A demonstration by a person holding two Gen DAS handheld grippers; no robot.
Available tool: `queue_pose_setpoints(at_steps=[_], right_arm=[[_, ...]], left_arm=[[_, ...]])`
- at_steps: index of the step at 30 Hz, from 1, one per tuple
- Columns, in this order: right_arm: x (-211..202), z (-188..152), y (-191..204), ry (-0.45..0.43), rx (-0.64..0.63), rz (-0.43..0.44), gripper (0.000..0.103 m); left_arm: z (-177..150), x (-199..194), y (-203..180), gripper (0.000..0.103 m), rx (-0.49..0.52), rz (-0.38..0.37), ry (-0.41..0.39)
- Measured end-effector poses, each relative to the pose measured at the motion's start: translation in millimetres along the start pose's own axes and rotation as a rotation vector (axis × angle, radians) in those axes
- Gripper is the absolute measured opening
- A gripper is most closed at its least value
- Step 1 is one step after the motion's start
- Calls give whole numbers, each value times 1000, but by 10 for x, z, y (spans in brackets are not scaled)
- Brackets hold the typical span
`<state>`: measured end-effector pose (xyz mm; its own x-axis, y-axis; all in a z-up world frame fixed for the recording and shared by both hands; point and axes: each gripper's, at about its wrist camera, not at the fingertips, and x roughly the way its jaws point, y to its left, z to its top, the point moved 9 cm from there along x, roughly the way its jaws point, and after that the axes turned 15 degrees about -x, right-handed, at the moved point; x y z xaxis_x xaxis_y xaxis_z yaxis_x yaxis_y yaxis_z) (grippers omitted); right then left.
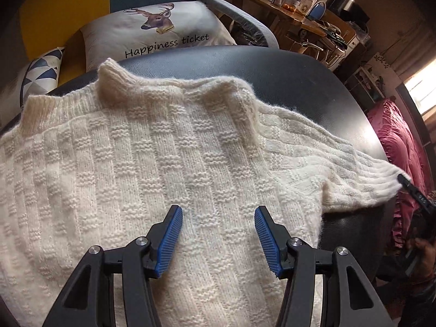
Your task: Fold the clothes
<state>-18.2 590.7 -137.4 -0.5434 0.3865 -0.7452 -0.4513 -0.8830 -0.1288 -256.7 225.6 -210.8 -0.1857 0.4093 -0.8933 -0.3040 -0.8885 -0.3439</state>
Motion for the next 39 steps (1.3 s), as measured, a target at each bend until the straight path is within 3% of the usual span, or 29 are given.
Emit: queue_pose_setpoints(at_steps=[1, 6, 16, 19, 22, 25, 27, 28, 29, 31, 33, 37, 39], right_arm=[[65, -14, -28, 30, -12, -23, 6], [464, -480, -135, 173, 72, 51, 6], [497, -569, -212, 137, 146, 135, 10], [495, -567, -207, 136, 135, 142, 11], [511, -537, -187, 140, 105, 132, 12], [512, -505, -157, 149, 64, 113, 13], [505, -470, -148, 151, 23, 82, 13], [487, -428, -159, 144, -8, 47, 13], [454, -372, -179, 129, -36, 7, 13], [446, -280, -214, 121, -71, -47, 13], [605, -333, -211, 176, -70, -48, 13], [653, -298, -283, 173, -39, -58, 13], [594, -283, -359, 156, 11, -50, 19]], left_arm=[[14, 20, 24, 59, 0, 13, -1], [153, 62, 15, 59, 51, 47, -27], [822, -10, -269, 59, 355, 143, -155], [865, 202, -493, 59, 493, 113, -70], [885, 453, -683, 62, 553, 77, 22], [969, 701, -663, 65, 529, 123, 49], [1037, 732, -660, 56, 485, 120, 6], [1076, 668, -681, 24, 461, 107, -37], [1123, 587, -692, 13, 417, 87, -76], [1254, 471, -680, 13, 335, 74, -165], [1361, 547, -585, 13, 288, 148, -215], [1413, 757, -517, 19, 286, 253, -251], [1410, 738, -521, 21, 282, 266, -236]])
